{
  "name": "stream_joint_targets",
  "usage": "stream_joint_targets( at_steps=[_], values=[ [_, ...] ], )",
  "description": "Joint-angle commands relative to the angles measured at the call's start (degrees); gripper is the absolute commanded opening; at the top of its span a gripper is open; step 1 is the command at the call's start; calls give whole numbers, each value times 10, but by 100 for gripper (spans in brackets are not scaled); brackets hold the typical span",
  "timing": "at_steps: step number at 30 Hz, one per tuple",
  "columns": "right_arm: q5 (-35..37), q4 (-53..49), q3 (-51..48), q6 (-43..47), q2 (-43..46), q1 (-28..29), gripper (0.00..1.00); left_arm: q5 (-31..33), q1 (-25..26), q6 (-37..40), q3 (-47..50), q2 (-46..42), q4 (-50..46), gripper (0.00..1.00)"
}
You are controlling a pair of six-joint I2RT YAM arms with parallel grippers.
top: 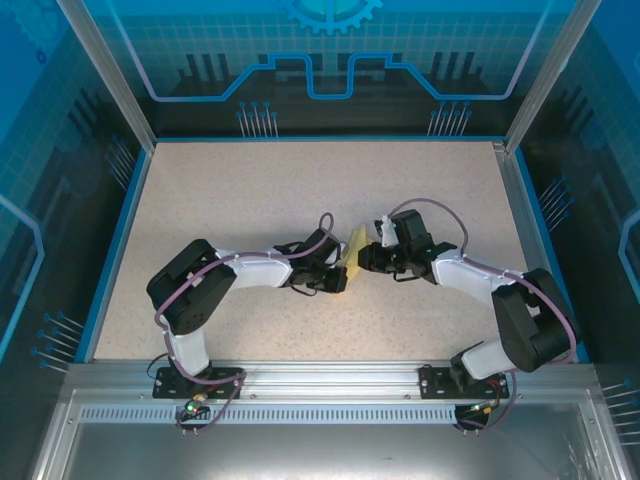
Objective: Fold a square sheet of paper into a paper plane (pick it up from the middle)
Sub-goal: Fold the wing for the fifth time at the center of the table.
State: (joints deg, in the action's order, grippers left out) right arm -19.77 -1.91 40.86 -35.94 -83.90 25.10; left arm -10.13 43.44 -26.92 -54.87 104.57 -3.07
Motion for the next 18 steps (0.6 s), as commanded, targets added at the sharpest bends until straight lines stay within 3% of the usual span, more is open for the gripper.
stream_joint_targets(
  at_steps=[1,18],
  values=[
    [-23,38,12,-18,-33,8,16,-13,-6,-6,15,8,4,2],
    [-52,127,49,-44,-161,20,14,-54,-33,-14,42,-6,35,1]
  ],
)
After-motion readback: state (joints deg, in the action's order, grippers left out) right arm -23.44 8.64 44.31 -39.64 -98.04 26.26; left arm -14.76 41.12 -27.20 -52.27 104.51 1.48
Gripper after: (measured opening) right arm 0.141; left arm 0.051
